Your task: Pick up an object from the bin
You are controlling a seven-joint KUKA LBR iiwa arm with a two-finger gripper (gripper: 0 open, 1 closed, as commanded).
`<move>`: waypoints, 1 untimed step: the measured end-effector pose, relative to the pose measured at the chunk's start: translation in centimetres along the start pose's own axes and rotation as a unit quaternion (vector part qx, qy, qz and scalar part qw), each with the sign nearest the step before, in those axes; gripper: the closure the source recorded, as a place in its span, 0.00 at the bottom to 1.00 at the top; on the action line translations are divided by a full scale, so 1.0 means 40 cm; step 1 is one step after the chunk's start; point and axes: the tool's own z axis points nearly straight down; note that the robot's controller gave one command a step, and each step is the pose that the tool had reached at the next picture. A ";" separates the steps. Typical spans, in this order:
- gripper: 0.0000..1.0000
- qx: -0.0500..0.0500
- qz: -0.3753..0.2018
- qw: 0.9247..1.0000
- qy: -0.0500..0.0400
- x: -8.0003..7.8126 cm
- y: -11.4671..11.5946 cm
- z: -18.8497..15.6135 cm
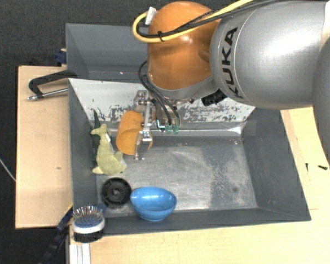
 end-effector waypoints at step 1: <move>0.00 0.001 -0.095 0.995 -0.011 -0.030 0.080 0.340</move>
Offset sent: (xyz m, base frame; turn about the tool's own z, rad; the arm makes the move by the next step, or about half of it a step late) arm 0.0056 0.0392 -0.1644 -0.2080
